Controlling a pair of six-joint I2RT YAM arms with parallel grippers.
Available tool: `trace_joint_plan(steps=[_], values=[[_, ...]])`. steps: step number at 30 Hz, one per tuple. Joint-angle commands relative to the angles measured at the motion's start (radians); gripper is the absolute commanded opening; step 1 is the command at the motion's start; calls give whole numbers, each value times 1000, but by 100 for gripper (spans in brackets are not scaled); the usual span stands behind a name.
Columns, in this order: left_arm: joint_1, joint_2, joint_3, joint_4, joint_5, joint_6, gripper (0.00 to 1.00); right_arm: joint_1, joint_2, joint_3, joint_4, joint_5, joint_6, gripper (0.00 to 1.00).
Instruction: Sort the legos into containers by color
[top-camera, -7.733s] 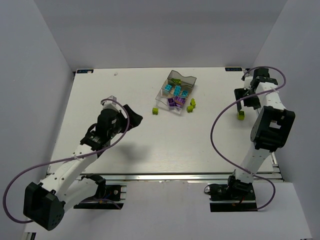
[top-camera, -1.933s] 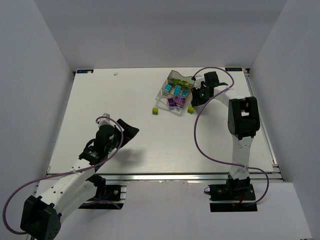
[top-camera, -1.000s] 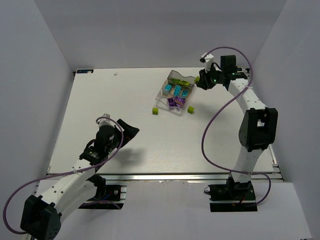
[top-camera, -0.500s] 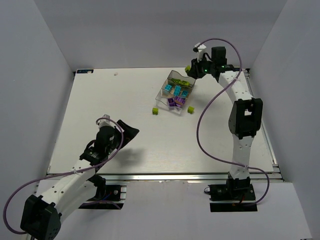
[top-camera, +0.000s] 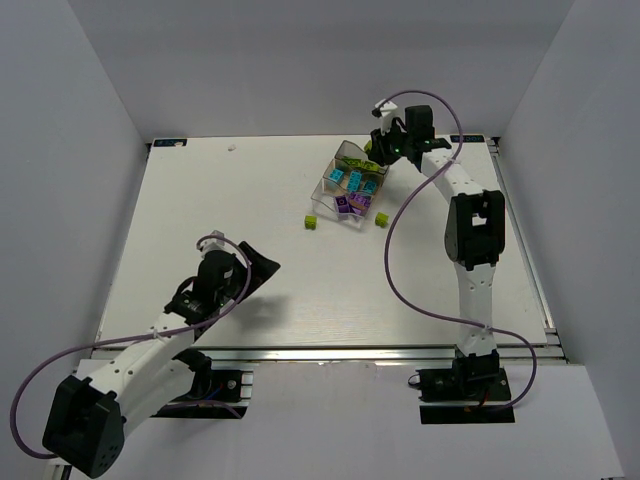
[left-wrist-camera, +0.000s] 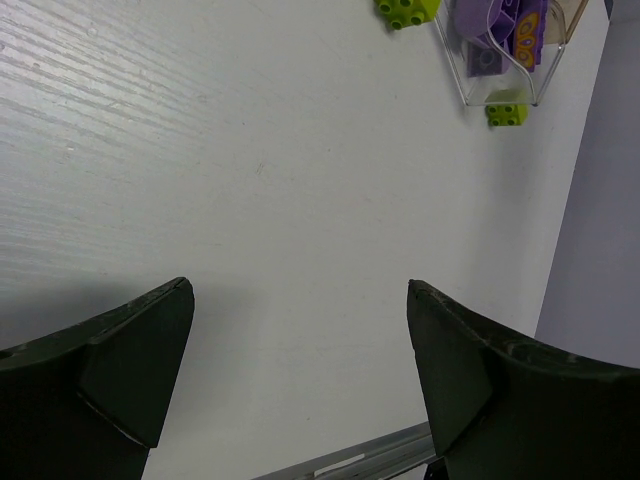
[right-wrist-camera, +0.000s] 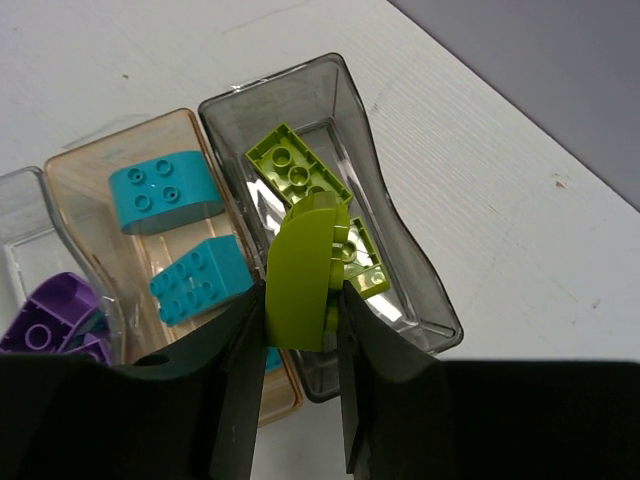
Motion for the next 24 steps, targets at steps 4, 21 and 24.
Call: trace_joint_plan(steps=[4, 21, 24], values=[[-2, 22, 44, 12, 16, 20, 96, -1, 29, 35, 66, 49, -49, 42], [-2, 223, 209, -15, 33, 51, 90, -22, -249, -153, 24, -128, -132, 74], [-2, 309, 297, -41, 34, 45, 84, -39, -412, -344, 85, -234, -132, 64]])
